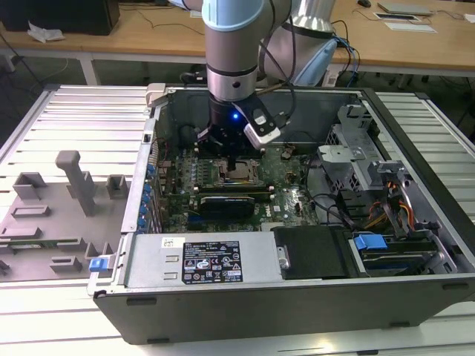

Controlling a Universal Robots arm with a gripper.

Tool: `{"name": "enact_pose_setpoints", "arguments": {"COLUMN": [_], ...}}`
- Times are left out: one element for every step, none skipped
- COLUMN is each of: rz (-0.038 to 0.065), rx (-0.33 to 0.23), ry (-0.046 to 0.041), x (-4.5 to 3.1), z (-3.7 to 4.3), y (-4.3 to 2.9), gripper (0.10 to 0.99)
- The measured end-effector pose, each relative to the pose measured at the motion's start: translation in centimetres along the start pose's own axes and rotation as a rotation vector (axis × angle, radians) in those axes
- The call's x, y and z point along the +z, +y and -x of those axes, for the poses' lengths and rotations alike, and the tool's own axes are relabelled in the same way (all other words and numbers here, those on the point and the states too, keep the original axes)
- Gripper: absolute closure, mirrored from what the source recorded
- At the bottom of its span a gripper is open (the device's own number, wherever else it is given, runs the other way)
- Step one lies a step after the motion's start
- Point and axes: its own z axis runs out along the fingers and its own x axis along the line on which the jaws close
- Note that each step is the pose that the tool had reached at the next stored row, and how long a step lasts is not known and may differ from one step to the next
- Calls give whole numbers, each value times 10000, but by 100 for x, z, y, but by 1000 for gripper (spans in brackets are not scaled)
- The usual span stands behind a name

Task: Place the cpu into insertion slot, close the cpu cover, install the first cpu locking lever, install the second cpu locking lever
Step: 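Close the cpu cover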

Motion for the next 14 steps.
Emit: {"name": "enact_pose_setpoints", "arguments": {"rz": [1, 2, 4, 8, 12, 18, 21, 24, 32, 47, 53, 60, 63, 64], "rx": [6, 15, 22, 33, 40, 48, 53, 66, 73, 86, 99, 109, 113, 116], "ry": [3, 6, 7, 9, 13, 23, 28, 37, 44, 56, 74, 97, 113, 125], "x": [3, 9, 13, 22, 28, 37, 42, 52, 56, 68, 80, 91, 99, 106], "z": [-6, -14, -21, -31, -36, -44, -48, -62, -74, -93, -106, -115, -118, -121], "y": [0, 0, 0, 1, 1, 1, 0, 1, 2, 4, 5, 5, 5, 5], "gripper": [980, 980, 980, 980, 980, 980, 980, 980, 980, 980, 980, 980, 980, 980]}}
